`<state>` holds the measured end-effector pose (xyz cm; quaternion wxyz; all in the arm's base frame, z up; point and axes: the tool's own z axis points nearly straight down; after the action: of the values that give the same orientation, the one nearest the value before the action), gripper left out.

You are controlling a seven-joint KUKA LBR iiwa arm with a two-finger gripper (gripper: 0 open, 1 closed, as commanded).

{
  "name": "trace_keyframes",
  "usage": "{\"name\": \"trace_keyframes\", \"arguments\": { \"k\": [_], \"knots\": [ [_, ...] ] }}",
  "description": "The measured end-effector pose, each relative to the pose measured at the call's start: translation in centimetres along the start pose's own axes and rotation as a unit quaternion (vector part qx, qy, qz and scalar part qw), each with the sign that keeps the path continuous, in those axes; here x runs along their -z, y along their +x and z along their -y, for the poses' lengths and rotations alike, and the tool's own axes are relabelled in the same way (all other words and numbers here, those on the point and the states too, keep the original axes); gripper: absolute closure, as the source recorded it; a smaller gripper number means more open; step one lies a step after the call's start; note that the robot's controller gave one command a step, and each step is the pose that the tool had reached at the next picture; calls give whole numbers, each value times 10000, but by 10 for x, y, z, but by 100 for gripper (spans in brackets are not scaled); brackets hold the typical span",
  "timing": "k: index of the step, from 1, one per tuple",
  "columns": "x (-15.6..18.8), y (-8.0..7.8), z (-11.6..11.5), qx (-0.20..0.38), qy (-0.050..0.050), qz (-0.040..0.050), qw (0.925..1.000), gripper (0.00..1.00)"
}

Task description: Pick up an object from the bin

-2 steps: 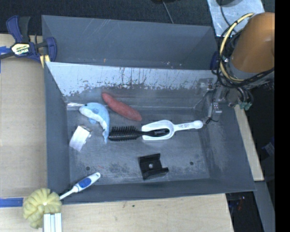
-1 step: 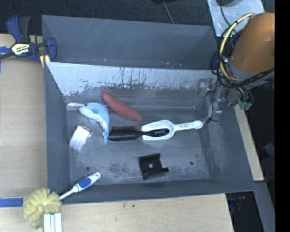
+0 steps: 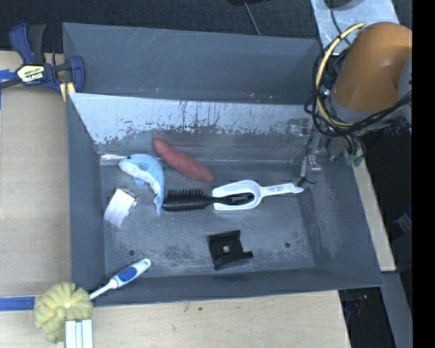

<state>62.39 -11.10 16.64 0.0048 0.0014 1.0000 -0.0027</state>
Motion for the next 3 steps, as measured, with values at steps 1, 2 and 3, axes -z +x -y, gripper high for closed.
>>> {"name": "trace_keyframes", "arguments": {
  "k": [1, 2, 3],
  "knots": [
    [-24, 16, -30, 1695, -10, 5, 9855, 0],
    [-52, 22, -53, 248, -24, -1, 9997, 0],
    [-93, 3, -91, 1592, -7, 34, 9872, 0]
  ]
}}
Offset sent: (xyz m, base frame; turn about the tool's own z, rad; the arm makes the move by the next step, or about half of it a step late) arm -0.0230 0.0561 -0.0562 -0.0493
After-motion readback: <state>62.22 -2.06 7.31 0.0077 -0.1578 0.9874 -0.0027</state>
